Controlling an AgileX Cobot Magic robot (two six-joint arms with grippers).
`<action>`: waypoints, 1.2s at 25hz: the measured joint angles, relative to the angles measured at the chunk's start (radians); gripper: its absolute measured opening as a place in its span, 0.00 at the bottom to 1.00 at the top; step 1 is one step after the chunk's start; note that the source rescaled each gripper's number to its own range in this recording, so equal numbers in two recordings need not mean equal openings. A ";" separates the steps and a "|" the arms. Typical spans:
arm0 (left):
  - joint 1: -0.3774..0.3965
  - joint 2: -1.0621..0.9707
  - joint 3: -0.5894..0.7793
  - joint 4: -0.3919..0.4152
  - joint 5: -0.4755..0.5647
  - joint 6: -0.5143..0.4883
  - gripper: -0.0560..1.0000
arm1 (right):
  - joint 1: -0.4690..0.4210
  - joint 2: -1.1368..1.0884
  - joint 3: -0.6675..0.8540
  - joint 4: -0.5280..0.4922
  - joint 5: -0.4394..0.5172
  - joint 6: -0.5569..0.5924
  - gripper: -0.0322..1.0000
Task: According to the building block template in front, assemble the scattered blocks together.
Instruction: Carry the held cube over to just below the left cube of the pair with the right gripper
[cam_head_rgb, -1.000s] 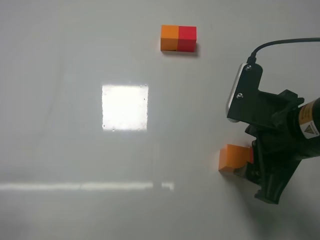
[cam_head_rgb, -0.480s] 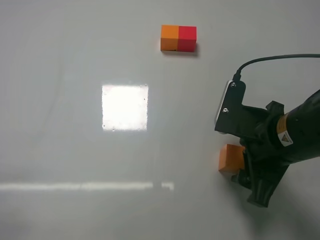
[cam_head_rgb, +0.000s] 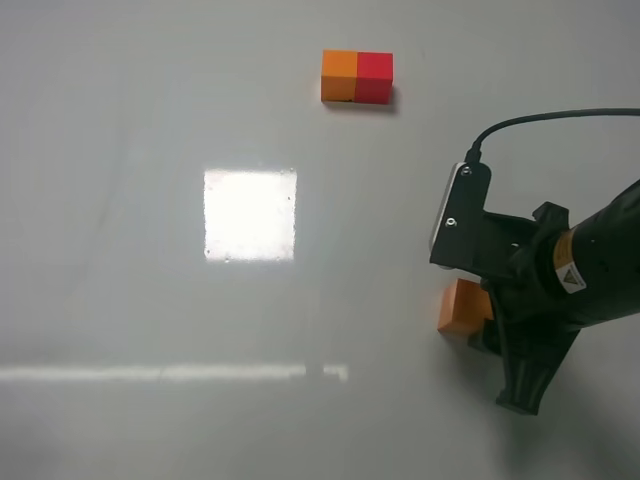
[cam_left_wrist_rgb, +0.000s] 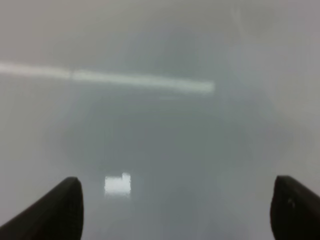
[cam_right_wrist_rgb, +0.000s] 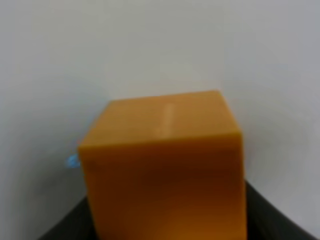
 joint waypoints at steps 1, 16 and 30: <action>0.000 0.000 0.000 0.000 0.000 0.000 0.05 | 0.000 0.000 0.000 0.000 0.000 0.000 0.04; 0.000 0.000 0.000 0.000 0.000 0.000 0.05 | 0.096 0.012 -0.161 0.024 0.159 -0.123 0.04; 0.000 0.000 0.000 0.000 0.000 0.000 0.05 | 0.166 0.309 -0.489 -0.026 0.214 -0.206 0.04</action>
